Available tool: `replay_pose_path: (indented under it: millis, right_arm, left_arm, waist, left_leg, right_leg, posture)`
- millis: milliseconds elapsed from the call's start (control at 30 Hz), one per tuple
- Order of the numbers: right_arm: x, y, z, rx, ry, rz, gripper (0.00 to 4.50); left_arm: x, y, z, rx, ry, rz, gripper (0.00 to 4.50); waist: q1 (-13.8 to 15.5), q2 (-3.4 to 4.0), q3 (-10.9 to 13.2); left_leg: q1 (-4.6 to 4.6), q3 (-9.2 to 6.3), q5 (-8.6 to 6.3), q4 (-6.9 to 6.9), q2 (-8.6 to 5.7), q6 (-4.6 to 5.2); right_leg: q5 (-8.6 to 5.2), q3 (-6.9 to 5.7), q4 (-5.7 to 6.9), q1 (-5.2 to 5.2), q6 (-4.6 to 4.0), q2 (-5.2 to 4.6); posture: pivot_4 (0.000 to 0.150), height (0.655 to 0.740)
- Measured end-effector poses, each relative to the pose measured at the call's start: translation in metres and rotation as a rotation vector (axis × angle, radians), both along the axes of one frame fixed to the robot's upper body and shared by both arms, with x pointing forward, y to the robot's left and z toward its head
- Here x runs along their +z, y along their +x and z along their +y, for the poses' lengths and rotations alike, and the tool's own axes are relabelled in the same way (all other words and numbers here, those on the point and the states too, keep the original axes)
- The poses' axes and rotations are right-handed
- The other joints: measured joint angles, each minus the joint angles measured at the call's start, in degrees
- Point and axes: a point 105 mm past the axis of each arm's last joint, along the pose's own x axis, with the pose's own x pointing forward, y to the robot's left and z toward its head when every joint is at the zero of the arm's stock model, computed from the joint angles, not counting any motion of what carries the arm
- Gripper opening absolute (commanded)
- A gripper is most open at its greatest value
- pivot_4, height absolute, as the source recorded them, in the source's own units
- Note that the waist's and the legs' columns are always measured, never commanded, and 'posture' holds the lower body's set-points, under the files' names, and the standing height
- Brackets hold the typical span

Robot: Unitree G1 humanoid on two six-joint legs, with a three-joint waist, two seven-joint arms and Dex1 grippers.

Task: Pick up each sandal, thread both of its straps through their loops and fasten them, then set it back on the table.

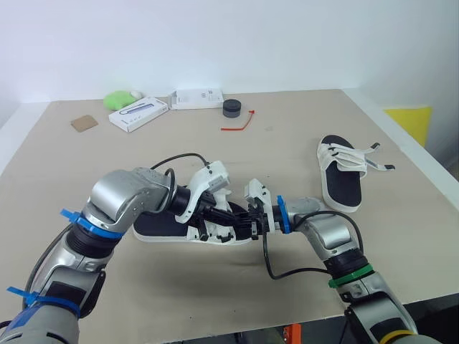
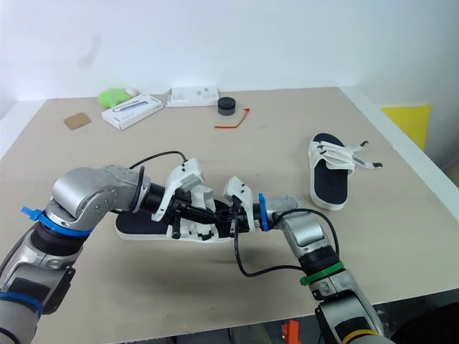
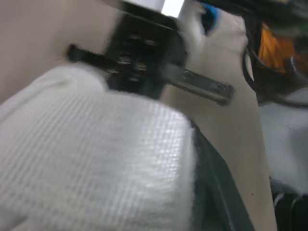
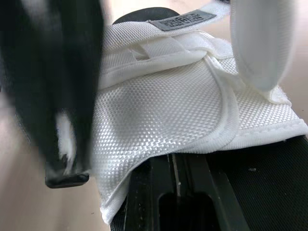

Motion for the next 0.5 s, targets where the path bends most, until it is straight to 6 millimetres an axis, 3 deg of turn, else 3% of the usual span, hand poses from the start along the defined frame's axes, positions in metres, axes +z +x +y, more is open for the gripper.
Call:
replay_pose_path:
  millis: [267, 500]
  right_arm:
    - [0.0, 0.0, 0.0, -0.002, 0.0, 0.0, 0.0]
    - [-0.001, 0.0, -0.001, -0.01, -0.002, 0.003, 0.0]
  left_arm:
    - [-0.001, -0.007, -0.003, -0.088, -0.021, -0.013, 0.04]
    - [-0.023, -0.016, 0.0, -0.274, 0.045, -0.039, 0.04]
  waist:
    - [0.0, 0.0, 0.0]
    - [0.0, 0.0, 0.0]
  left_leg:
    - [0.0, 0.0, -0.02, 0.0, 0.0, -0.03]
    - [0.04, 0.0, -0.02, 0.0, 0.0, -0.03]
  right_leg:
    - [-0.06, -0.01, 0.0, 0.0, -0.03, 0.0]
    - [-0.18, -0.01, -0.01, 0.01, -0.24, -0.01]
  posture:
    - [0.15, 0.74]
    - [0.15, 0.74]
